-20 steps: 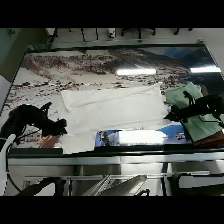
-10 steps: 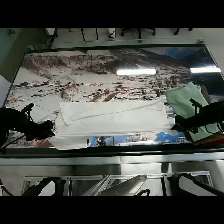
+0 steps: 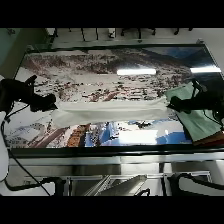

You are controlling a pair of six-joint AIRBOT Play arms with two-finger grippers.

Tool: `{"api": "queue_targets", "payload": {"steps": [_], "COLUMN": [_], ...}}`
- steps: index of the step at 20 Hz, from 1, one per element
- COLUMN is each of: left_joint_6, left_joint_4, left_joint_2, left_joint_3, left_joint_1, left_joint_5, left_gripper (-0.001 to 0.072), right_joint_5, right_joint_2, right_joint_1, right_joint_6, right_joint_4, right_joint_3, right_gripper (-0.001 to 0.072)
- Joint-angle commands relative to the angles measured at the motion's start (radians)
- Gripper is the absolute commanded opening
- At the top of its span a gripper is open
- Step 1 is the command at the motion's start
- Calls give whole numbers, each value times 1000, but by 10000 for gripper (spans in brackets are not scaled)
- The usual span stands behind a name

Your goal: Fold the shirts.

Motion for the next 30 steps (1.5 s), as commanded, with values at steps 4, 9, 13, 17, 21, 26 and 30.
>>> {"api": "queue_targets", "payload": {"steps": [4,9,13,17,21,26,30], "left_joint_6": [-5,-35,-37,-40,-77,-85,-84], "left_joint_4": [-8,-61,-113,-113,-116,-116,-116], "left_joint_2": [-319,-445,-451,-451,-447,-420,-418], "left_joint_3": [256,379,476,578,645,643,643], "left_joint_1": [-70,-79,-79,-79,-79,-83,-124], "left_joint_5": [-24,48,93,161,185,185,176], "left_gripper": [18,626,680,680,680,678,492], "right_joint_5": [187,145,-3,-84,-105,-95,-119], "right_joint_2": [-194,-219,-220,-239,-311,-383,-424], "right_joint_1": [58,51,11,-55,-76,-74,-66], "right_joint_6": [-3,-37,-36,-25,-26,-82,-99], "right_joint_4": [49,37,30,29,31,132,160], "right_joint_3": [111,115,185,204,204,204,204], "right_gripper": [30,37,459,542,535,497,280]}}
